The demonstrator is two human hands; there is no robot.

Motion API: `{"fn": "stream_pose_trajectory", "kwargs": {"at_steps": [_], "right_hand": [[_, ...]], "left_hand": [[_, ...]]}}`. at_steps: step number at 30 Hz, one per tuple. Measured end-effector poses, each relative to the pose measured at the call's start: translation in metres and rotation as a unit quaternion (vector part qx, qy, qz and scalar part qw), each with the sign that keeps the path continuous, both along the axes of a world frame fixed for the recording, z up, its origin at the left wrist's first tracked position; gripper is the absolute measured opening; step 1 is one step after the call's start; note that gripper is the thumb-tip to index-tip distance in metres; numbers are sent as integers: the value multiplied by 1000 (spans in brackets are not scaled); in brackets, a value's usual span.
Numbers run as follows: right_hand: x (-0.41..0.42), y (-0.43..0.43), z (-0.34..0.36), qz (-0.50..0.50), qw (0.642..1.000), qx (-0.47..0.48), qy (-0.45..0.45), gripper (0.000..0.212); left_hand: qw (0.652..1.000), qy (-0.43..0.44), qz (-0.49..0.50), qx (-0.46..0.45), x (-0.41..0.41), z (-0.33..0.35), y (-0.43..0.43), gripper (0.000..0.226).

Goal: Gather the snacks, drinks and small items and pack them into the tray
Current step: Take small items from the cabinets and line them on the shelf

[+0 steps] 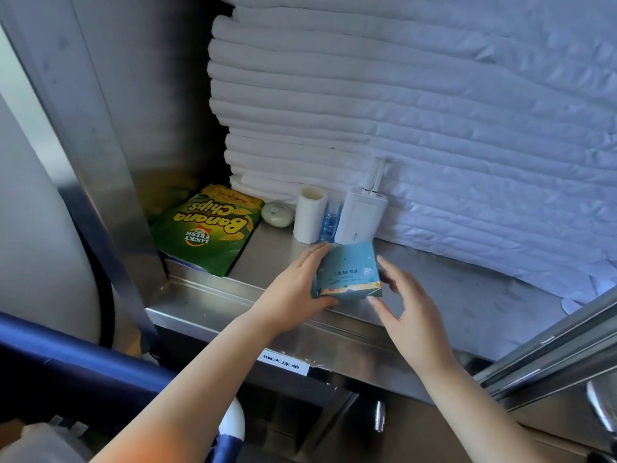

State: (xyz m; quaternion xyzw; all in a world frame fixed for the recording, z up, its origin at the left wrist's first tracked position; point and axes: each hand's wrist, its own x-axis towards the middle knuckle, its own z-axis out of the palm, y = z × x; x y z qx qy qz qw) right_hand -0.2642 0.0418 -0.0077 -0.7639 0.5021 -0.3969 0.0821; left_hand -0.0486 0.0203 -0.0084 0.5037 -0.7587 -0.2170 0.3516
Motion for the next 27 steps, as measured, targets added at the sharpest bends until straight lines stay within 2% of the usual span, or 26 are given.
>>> {"fn": "stream_pose_trajectory", "kwargs": {"at_steps": [4,7,12,15,21,27], "right_hand": [[-5,2,-5,-8,999,-8,46,27],[-6,3,-7,-12,998,-19,60,24],[-4,3,-7,-10,995,-43,93,24],[-3,6,-8,-19,993,-52,105,22],[-14,10,-8,-107,986,-66,106,16],[-30,-7,-3,-229,971,2,67,19]], "left_hand": [[999,-34,-35,18,-3,0,-5,82],[998,-48,-49,5,-4,-1,-6,74],[984,-112,-10,-141,-3,-14,13,49],[979,-107,24,-173,-7,-24,26,40],[967,-163,3,-196,-35,-16,16,49],[958,-242,-10,-152,-75,-8,-6,60]]}}
